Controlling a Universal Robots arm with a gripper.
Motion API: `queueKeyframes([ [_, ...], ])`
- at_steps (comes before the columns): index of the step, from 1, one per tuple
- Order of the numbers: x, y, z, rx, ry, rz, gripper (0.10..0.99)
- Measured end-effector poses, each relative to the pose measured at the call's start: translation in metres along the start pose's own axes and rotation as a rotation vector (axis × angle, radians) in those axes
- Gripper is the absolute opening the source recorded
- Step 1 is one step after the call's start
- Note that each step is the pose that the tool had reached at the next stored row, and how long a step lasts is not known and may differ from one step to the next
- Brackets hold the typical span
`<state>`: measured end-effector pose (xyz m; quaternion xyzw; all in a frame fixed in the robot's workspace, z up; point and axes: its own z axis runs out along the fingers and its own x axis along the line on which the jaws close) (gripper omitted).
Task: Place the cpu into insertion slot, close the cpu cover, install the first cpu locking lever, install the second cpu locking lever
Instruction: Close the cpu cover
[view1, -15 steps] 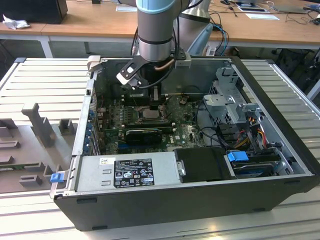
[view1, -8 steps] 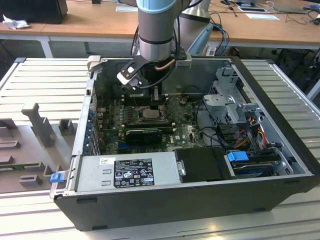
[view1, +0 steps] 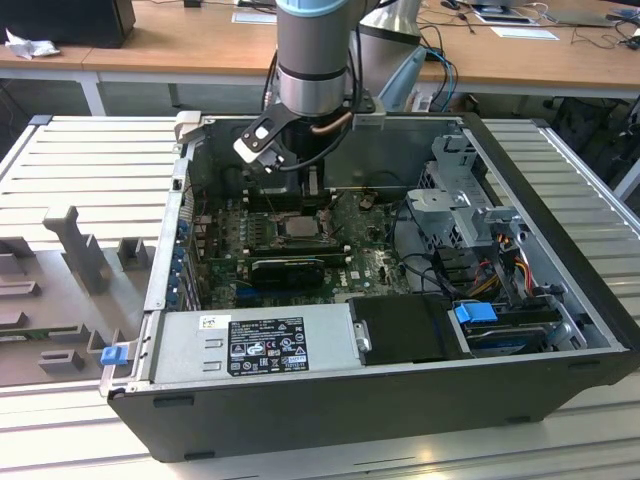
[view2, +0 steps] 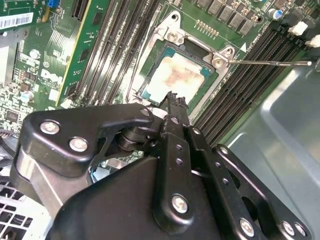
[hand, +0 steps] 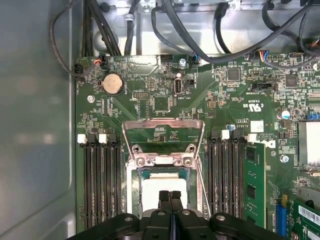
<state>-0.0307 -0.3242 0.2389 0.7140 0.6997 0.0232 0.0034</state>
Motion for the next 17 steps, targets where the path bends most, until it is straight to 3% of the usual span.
queueKeyframes([
  [8, 0.0002, 0.0062, -0.0003, 0.0, -0.0002, 0.0, 0.106],
  [17, 0.0005, 0.0084, -0.0108, 0.0, -0.0001, 0.0, 0.106],
])
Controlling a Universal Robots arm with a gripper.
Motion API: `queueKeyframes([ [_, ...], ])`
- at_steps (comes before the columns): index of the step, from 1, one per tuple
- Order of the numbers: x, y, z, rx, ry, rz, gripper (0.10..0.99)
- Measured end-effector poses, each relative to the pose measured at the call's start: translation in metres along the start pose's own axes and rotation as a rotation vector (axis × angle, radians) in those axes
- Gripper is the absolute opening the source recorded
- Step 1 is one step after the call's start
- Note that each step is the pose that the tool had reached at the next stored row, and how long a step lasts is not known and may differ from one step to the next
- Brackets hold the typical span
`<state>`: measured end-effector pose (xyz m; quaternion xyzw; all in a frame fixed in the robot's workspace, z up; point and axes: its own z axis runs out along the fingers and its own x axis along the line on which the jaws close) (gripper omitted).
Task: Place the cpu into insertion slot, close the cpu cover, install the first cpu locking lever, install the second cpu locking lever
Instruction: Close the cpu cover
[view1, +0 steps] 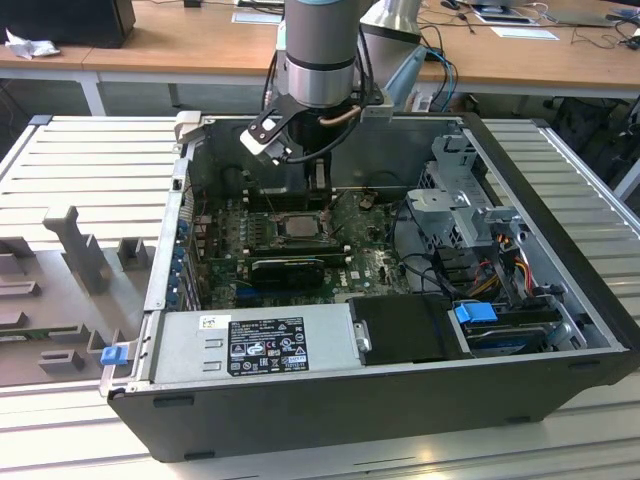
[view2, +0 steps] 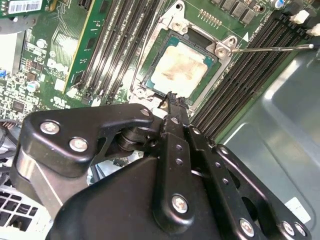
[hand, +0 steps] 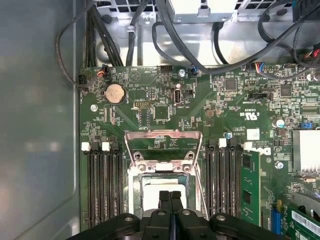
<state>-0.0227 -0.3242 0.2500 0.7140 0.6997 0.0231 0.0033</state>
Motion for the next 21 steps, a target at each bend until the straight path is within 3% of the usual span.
queueKeyframes([
  [11, 0.0004, 0.0059, -0.0056, 0.0, 0.0001, 0.0, 0.106],
  [21, 0.0007, 0.0103, -0.0154, 0.0, 0.0001, 0.0, 0.106],
])
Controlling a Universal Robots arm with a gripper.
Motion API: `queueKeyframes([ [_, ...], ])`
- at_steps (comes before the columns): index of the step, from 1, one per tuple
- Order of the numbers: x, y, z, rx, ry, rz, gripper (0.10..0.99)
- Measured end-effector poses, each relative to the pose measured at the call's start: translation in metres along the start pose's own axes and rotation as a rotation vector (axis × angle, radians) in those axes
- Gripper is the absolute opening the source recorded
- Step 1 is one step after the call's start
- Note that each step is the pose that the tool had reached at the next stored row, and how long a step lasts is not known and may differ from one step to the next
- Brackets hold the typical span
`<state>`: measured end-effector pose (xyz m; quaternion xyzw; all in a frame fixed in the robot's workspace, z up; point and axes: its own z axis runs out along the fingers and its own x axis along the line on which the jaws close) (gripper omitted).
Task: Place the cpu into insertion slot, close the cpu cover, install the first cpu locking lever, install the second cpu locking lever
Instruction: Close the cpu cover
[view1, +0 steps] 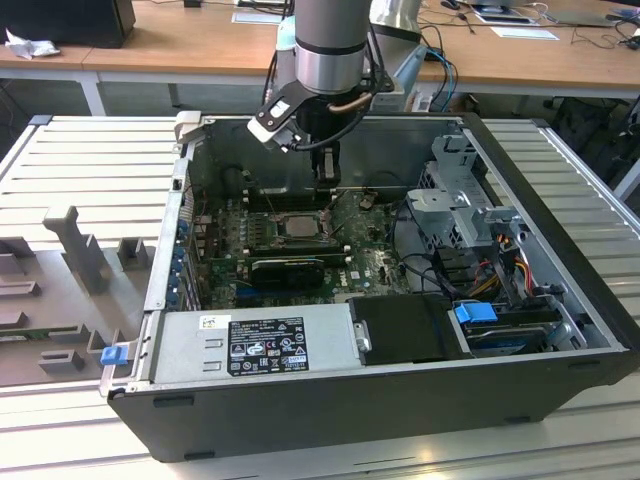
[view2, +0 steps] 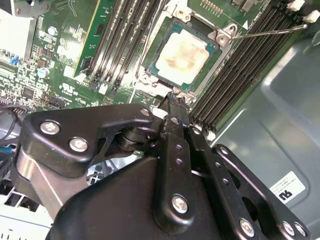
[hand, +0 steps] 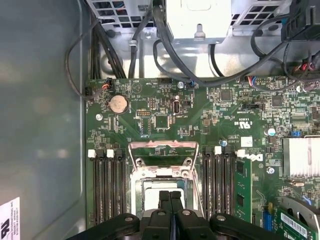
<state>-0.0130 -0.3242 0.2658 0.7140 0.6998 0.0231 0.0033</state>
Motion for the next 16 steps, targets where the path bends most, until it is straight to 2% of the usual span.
queueKeyframes([
  [6, 0.0002, 0.0043, -0.0051, 0.0, 0.0, 0.0, 0.106],
  [10, 0.0004, 0.0133, -0.0052, 0.0, 0.0, 0.0, 0.106],
  [16, 0.0007, 0.0231, -0.0049, 0.0, -0.0001, 0.0, 0.106],
])
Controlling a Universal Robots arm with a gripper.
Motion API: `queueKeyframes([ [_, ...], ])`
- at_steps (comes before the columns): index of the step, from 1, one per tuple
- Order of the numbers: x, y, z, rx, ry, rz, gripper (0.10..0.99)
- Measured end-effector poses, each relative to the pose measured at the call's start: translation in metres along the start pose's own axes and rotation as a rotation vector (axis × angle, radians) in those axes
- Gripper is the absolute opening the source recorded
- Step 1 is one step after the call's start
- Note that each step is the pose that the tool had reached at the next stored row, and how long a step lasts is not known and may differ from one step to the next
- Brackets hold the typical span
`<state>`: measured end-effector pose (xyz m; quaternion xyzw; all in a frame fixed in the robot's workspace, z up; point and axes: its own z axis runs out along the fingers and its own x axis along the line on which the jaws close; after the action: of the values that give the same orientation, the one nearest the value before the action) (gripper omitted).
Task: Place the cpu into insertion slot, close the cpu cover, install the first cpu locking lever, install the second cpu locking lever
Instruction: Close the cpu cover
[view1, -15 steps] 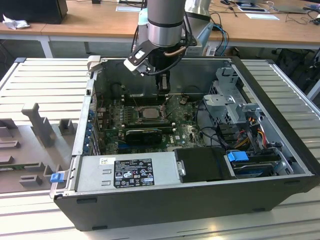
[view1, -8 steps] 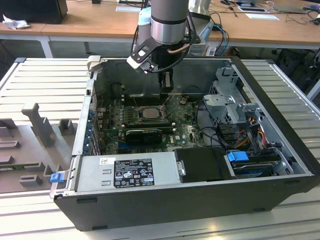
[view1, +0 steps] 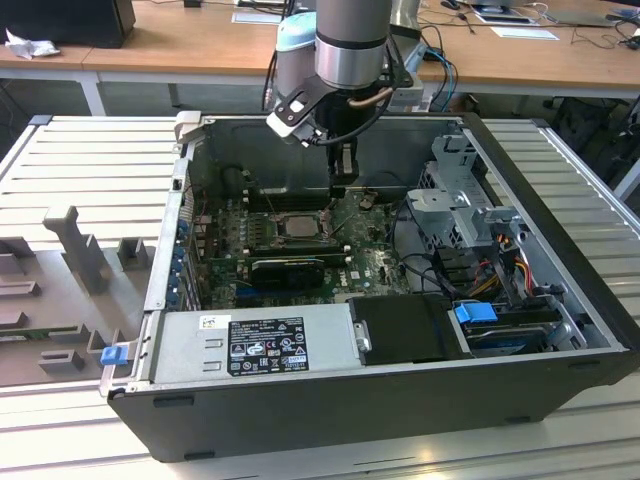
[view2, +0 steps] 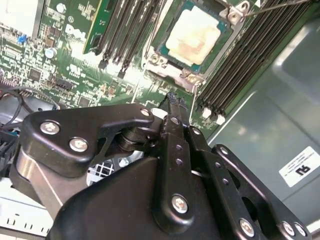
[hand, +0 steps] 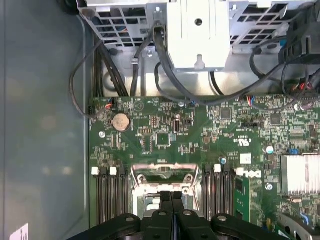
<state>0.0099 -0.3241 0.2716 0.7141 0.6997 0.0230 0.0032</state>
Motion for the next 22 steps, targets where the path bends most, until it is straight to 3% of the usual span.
queueKeyframes([
  [12, 0.0007, 0.0293, 0.0011, 0.002, 0.0001, 0.0, 0.106],
  [22, 0.0014, 0.0474, 0.0026, 0.004, 0.0001, 0.0, 0.106],
])
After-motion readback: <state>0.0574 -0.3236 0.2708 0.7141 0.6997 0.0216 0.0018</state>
